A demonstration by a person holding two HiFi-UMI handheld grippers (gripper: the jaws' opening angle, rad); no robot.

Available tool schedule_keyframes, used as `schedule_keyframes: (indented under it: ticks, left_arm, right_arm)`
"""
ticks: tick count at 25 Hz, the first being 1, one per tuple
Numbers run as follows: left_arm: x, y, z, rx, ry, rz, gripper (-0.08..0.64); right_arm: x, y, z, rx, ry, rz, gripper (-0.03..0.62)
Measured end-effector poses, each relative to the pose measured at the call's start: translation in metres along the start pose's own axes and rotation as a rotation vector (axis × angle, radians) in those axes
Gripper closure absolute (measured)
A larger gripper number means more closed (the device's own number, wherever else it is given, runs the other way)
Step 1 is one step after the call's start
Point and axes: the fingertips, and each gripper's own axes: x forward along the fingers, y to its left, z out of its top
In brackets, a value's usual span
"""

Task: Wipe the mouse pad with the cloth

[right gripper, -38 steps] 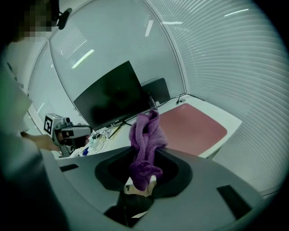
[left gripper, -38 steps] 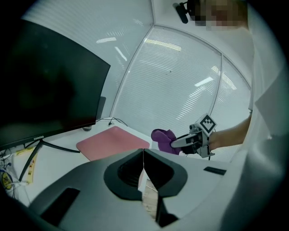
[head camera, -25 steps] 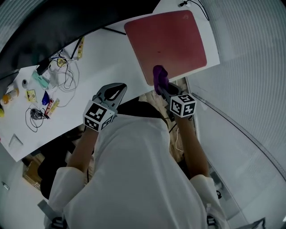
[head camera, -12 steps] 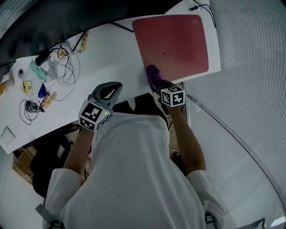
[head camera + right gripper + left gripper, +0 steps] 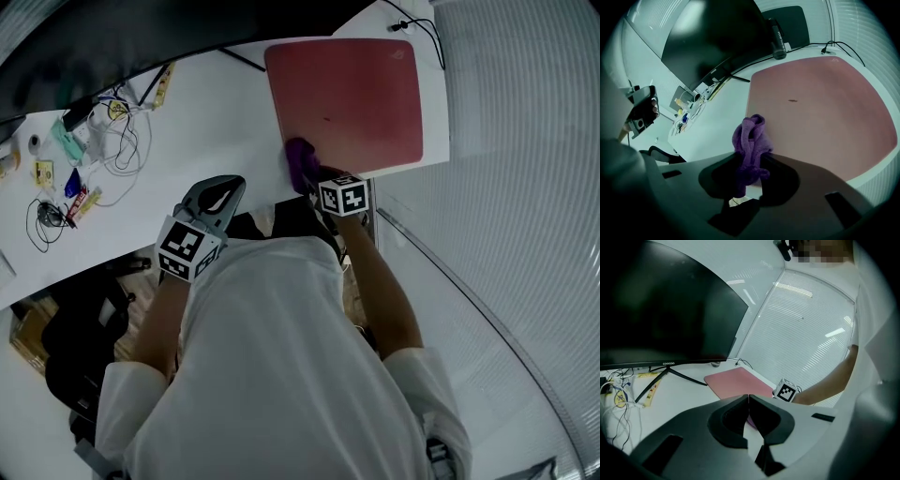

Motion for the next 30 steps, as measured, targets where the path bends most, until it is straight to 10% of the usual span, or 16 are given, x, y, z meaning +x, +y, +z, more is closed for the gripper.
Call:
schedule_keyframes:
  ticks: [30]
  left_arm:
    - [0.111, -0.083, 0.025, -0.018, 0.029, 0.088, 0.541]
  right_arm:
    - [-0.078, -0.179, 0.005, -0.022, 0.009, -0.002, 0.472]
